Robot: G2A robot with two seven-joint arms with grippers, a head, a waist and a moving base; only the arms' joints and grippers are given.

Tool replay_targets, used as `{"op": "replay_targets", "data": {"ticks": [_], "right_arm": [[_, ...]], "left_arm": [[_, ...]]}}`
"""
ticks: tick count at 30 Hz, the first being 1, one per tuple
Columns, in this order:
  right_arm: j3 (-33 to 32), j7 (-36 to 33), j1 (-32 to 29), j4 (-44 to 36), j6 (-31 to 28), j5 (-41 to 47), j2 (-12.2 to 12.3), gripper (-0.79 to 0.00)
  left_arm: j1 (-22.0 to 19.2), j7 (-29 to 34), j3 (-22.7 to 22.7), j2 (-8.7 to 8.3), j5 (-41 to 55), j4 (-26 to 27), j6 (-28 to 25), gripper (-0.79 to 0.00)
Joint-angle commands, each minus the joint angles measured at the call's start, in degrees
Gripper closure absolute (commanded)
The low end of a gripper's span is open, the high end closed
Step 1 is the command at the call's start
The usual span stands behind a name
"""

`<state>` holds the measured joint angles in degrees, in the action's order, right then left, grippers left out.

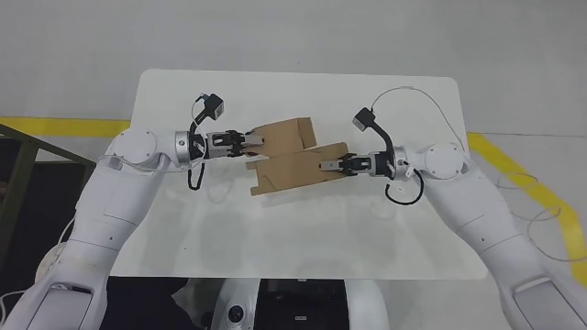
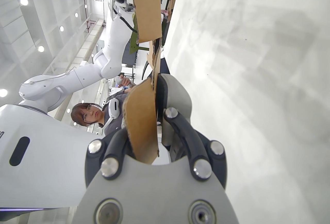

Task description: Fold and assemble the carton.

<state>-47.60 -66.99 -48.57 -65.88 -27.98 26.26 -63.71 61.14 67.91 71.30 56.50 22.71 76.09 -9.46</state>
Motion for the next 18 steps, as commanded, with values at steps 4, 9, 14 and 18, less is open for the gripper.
{"op": "replay_targets", "data": {"ticks": [4, 9, 14, 18], "right_arm": [[-0.16, -0.19, -0.08, -0.05, 0.1, -0.19, -0.16, 0.0], [-0.22, -0.58, -0.2, 0.05, 0.18, -0.37, -0.33, 0.0], [-1.55, 1.44, -0.42, 1.71, 0.14, 0.87, -0.37, -0.785], [-4.23, 7.01, -0.69, 5.13, 0.47, -0.44, 0.08, -0.785]], "left_arm": [[-0.34, -0.05, -0.31, 0.09, 0.71, -0.41, 0.62, 0.0], [-0.75, 0.23, -0.62, 0.17, 1.3, -1.05, 0.6, 0.0], [-0.81, 0.81, -0.74, 0.24, 2.39, -1.35, 0.31, 0.0], [-0.67, 1.76, -0.46, 0.19, 3.39, -1.43, -0.33, 0.0]]}}
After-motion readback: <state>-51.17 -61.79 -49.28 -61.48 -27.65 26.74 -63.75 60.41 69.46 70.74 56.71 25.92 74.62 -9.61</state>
